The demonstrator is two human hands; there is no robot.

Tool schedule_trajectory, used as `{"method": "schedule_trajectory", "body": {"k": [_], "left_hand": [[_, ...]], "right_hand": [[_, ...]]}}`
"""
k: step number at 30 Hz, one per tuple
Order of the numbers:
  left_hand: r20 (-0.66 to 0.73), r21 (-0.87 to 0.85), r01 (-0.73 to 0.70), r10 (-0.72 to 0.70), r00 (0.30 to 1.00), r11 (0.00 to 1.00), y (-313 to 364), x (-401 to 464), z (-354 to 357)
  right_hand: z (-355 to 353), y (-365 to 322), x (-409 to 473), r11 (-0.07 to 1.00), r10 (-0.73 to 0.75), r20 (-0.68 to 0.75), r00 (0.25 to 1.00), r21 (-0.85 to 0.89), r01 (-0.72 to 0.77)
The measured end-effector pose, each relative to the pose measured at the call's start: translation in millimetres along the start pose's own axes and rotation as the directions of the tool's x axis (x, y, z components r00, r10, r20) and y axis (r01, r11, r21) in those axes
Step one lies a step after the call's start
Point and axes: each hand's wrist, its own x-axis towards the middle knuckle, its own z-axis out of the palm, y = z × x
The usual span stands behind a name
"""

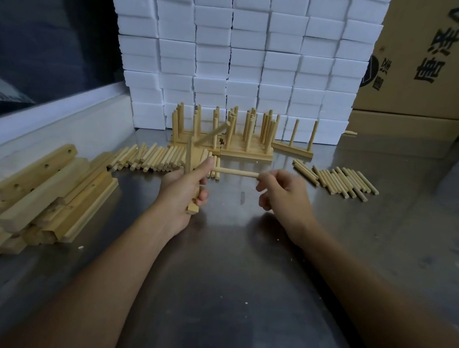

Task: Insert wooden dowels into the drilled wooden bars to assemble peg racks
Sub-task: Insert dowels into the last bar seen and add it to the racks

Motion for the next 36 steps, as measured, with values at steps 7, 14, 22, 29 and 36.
{"method": "schedule_trajectory", "body": {"k": [7, 14, 22, 29, 36], "left_hand": [[0.071, 0.084, -0.013, 0.007, 0.997, 0.996, -0.5, -2.5, 3.0], [0.113, 0.05, -0.046, 0.04, 0.993, 0.998, -1.4, -8.2, 9.6], [0.14, 0.067, -0.041, 0.031, 0.99, 0.997, -5.1, -10.0, 16.1], [0.251, -0.047, 0.079, -0.064, 0.966, 0.996, -2.0, -11.8, 12.7], [0.299, 0.038, 0.081, -0.088, 0.95, 0.996, -5.0, -13.9, 14.6]], "right_hand": [[-0.2, 1.8, -5.4, 0.991, -0.051, 0.026, 0.998, -0.121, 0.054], [6.5, -4.7, -7.8, 0.617, -0.445, 0.217, 0.869, -0.629, 0.473], [22.2, -8.3, -16.5, 0.671, -0.506, 0.287, 0.813, -0.461, 0.58], [20.9, -12.7, -19.5, 0.726, -0.488, 0.208, 0.848, -0.442, 0.527], [21.1, -10.5, -20.3, 0.754, -0.53, 0.145, 0.835, -0.369, 0.543]]}}
